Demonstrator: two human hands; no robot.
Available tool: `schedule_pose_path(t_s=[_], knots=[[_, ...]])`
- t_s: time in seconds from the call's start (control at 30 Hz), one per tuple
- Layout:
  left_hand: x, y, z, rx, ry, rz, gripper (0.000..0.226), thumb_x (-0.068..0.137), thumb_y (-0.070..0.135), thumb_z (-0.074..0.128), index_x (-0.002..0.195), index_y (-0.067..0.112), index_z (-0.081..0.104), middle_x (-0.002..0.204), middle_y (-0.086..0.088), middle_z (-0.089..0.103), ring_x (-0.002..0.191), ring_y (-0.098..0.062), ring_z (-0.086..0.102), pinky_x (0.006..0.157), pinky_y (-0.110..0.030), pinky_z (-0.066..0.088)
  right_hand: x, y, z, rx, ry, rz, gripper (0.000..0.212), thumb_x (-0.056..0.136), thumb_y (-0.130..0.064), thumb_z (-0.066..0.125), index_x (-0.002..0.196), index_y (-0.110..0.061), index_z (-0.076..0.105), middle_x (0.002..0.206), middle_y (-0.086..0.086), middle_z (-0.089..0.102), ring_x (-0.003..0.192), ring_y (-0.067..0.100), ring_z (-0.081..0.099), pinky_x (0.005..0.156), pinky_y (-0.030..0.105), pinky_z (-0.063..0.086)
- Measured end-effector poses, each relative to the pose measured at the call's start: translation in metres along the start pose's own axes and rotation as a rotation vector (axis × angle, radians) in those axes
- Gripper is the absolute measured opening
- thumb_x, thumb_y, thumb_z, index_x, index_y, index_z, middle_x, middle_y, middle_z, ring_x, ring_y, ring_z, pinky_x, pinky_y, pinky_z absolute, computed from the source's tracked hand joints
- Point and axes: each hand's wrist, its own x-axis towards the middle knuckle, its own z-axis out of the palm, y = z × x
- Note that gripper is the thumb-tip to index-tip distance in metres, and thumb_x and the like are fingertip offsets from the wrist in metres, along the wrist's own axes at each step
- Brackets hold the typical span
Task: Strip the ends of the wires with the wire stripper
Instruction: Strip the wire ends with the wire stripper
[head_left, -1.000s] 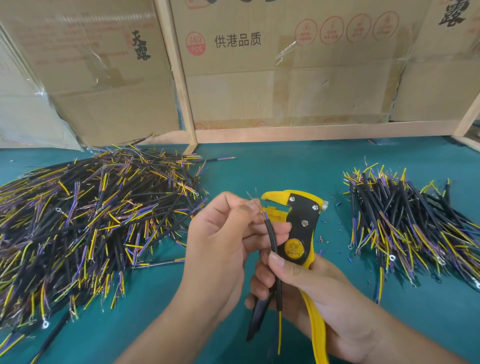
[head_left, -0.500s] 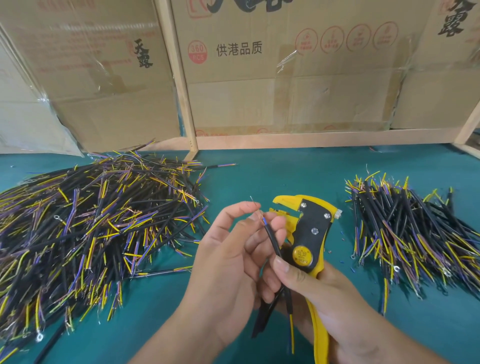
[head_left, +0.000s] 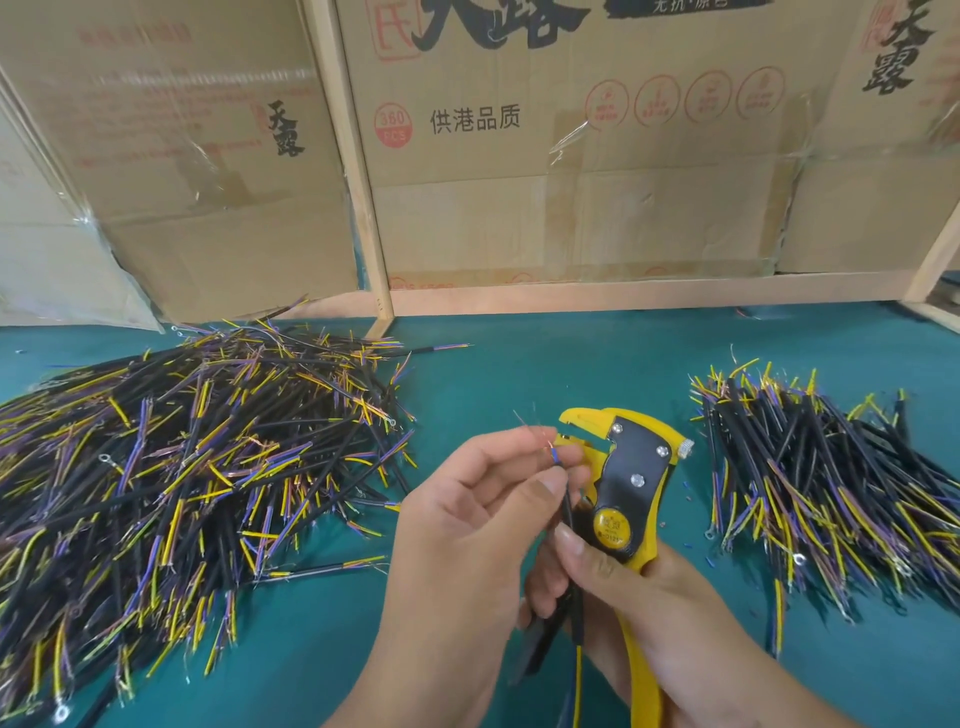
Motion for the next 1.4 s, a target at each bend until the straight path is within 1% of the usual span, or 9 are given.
schedule_pose_path(t_s=[0.13, 0.23, 0.33, 0.53, 0.6, 0.73, 0.97, 1.2, 1.4], knots=[[0.000, -0.004, 0.000, 0.128, 0.002, 0.096, 0.020, 0.074, 0.018, 0.075, 0.092, 0.026, 0.075, 0.086, -0.010, 0.074, 0.051, -0.024, 0.056, 0.036, -0.027, 0.043, -0.001, -0.007, 0.004, -0.088, 0.055, -0.048, 0.018, 0.077, -0.013, 0.064, 0.061, -0.005, 0.069, 0.062, 0.022, 0.054, 0.058, 0.026, 0.059, 0.056, 0.026, 0.053], [0.000, -0.007, -0.001, 0.173, -0.013, 0.141, 0.017, 0.077, 0.018, 0.075, 0.092, 0.027, 0.075, 0.080, -0.011, 0.070, 0.045, -0.026, 0.049, 0.038, -0.027, 0.042, -0.004, -0.011, 0.004, -0.241, 0.082, -0.094, 0.019, 0.072, -0.017, 0.065, 0.057, -0.008, 0.072, 0.056, 0.014, 0.062, 0.052, 0.016, 0.064, 0.052, 0.017, 0.051], [0.001, -0.006, -0.004, 0.192, -0.018, 0.177, 0.015, 0.081, 0.018, 0.075, 0.093, 0.027, 0.074, 0.077, -0.009, 0.069, 0.042, -0.026, 0.051, 0.038, -0.029, 0.043, -0.002, -0.009, 0.001, -0.215, 0.065, -0.067, 0.018, 0.073, -0.020, 0.068, 0.062, -0.005, 0.071, 0.060, 0.017, 0.061, 0.056, 0.022, 0.065, 0.055, 0.021, 0.052], [0.009, 0.002, -0.011, 0.215, 0.022, 0.249, 0.018, 0.079, 0.015, 0.072, 0.092, 0.028, 0.073, 0.080, -0.012, 0.072, 0.051, -0.021, 0.063, 0.043, -0.024, 0.051, 0.008, -0.002, -0.009, -0.139, 0.037, 0.017, 0.036, 0.064, -0.042, 0.085, 0.077, -0.011, 0.073, 0.074, 0.023, 0.060, 0.065, 0.036, 0.062, 0.073, 0.052, 0.053], [0.011, 0.001, -0.015, 0.248, 0.018, 0.272, 0.020, 0.081, 0.015, 0.072, 0.096, 0.029, 0.072, 0.083, -0.011, 0.075, 0.062, -0.020, 0.070, 0.052, -0.023, 0.055, 0.010, -0.002, -0.010, -0.135, 0.052, 0.027, 0.038, 0.061, -0.043, 0.089, 0.076, -0.012, 0.073, 0.073, 0.023, 0.061, 0.063, 0.035, 0.062, 0.070, 0.050, 0.056], [0.016, -0.001, -0.022, 0.328, -0.004, 0.296, 0.024, 0.083, 0.023, 0.074, 0.102, 0.037, 0.068, 0.089, -0.002, 0.078, 0.081, -0.018, 0.074, 0.068, -0.018, 0.053, 0.012, -0.003, -0.011, -0.119, 0.067, 0.040, 0.017, 0.067, -0.025, 0.078, 0.071, -0.009, 0.073, 0.071, 0.026, 0.061, 0.062, 0.039, 0.061, 0.065, 0.045, 0.059], [0.019, -0.002, -0.023, 0.280, -0.029, 0.346, 0.023, 0.075, 0.036, 0.073, 0.098, 0.036, 0.068, 0.091, -0.005, 0.078, 0.078, -0.018, 0.072, 0.073, -0.020, 0.055, 0.014, -0.003, -0.016, -0.070, 0.059, 0.100, 0.059, 0.038, -0.040, 0.102, 0.073, -0.005, 0.070, 0.072, 0.028, 0.058, 0.063, 0.040, 0.060, 0.067, 0.047, 0.056], [0.026, 0.000, -0.028, 0.341, 0.035, 0.419, 0.022, 0.080, 0.020, 0.072, 0.097, 0.034, 0.073, 0.097, -0.005, 0.074, 0.071, -0.013, 0.070, 0.070, -0.015, 0.052, 0.015, -0.008, -0.018, -0.077, -0.011, 0.132, 0.059, 0.040, -0.040, 0.102, 0.071, -0.003, 0.067, 0.074, 0.026, 0.057, 0.066, 0.039, 0.060, 0.075, 0.055, 0.055], [0.031, 0.001, -0.034, 0.518, 0.124, 0.492, 0.024, 0.078, 0.017, 0.070, 0.090, 0.038, 0.073, 0.134, 0.020, 0.048, 0.065, -0.014, 0.065, 0.065, -0.015, 0.051, 0.018, -0.007, -0.024, -0.096, -0.031, 0.143, 0.057, 0.045, -0.039, 0.101, 0.074, -0.004, 0.067, 0.077, 0.027, 0.058, 0.071, 0.043, 0.061, 0.075, 0.051, 0.054]])
